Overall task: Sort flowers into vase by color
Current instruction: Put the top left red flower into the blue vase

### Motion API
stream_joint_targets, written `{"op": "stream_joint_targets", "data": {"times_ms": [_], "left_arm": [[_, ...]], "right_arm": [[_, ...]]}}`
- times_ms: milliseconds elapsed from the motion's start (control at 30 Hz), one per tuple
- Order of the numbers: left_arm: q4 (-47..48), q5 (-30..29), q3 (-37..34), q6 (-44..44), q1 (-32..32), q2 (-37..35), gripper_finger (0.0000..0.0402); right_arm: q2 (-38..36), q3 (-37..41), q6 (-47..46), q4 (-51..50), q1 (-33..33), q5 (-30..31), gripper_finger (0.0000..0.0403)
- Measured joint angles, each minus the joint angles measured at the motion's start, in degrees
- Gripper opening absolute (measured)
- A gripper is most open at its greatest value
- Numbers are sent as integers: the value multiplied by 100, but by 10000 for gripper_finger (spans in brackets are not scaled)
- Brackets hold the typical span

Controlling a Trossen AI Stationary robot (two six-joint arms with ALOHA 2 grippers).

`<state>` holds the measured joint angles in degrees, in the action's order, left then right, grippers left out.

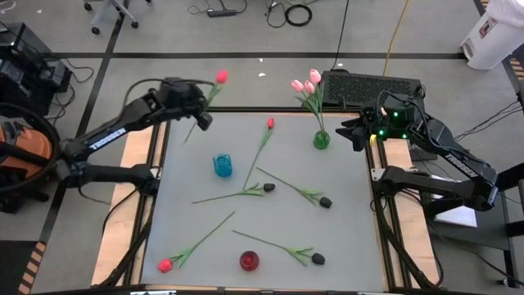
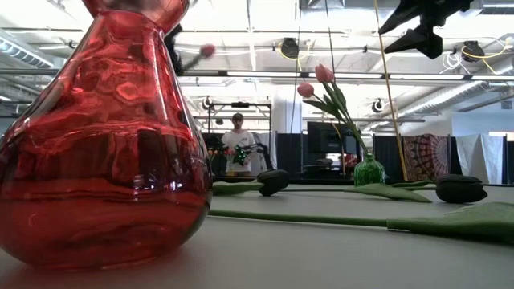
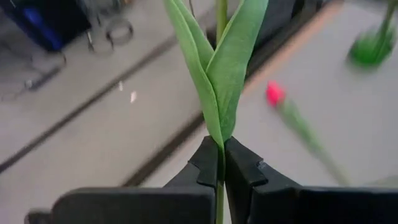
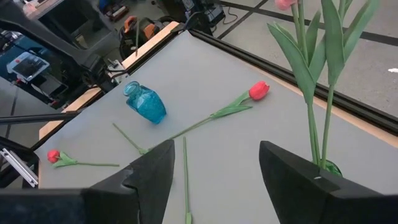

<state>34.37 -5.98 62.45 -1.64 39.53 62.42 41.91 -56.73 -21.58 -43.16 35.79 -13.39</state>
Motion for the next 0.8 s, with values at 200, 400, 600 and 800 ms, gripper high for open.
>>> {"op": "stream_joint_targets", "data": {"times_ms": [200,400,600,800], "left_arm": [[-711,43,45,426,-46,-638,15],[-1138,373,45,591,-187,-1116,16],[-1413,466,45,731,-622,-1327,17],[-1434,235,45,740,-1131,-1358,17]], "right_arm": [[0,0,18,0,-2,0,226],[46,0,132,0,-2,16,226],[229,0,234,1,-2,15,226],[406,0,389,0,0,11,226]]}}
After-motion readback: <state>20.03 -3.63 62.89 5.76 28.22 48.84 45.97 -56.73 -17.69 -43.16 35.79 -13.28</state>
